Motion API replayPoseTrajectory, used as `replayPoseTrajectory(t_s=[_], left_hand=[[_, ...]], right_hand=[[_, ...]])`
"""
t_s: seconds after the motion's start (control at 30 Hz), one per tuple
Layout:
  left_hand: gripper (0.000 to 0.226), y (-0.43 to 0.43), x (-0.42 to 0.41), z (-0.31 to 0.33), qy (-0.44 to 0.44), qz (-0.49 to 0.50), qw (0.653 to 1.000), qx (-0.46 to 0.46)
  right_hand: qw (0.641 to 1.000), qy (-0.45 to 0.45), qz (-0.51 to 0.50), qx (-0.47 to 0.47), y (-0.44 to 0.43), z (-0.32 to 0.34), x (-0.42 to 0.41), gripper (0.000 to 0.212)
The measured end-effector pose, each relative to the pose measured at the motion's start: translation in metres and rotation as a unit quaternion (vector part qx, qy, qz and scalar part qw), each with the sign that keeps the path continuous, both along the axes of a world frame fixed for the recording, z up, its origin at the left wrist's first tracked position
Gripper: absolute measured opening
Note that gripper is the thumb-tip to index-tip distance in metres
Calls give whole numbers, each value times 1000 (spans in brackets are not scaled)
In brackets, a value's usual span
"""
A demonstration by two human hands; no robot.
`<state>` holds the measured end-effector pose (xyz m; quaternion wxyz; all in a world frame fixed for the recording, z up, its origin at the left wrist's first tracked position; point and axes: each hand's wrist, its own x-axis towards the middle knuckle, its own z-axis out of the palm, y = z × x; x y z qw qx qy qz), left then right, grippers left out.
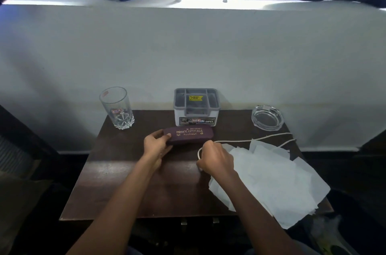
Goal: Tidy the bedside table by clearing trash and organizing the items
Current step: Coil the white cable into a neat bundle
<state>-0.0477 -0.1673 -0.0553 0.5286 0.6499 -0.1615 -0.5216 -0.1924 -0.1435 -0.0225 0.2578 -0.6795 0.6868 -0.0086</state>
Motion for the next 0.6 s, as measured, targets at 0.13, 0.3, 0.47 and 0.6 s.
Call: replayPoseTrajectory(t_s=[0.13,0.3,0.47,0.6], left_hand=[[52,-8,-13,-3,-79,-38,995,-40],[59,-8,-15,-4,-291,-146,943,-74],[63,-11,-14,-3,-358,-194,911,-71],[69,-14,-13,-4,-349,-215,911,-51]], right_hand=[[1000,-11,11,9,-2,4,-3,18],[999,-19,25,6,-2,6,-3,23],[999,-31,31,-2,-2,7,-1,21],[999,-35,35,4,-3,9,-1,19]])
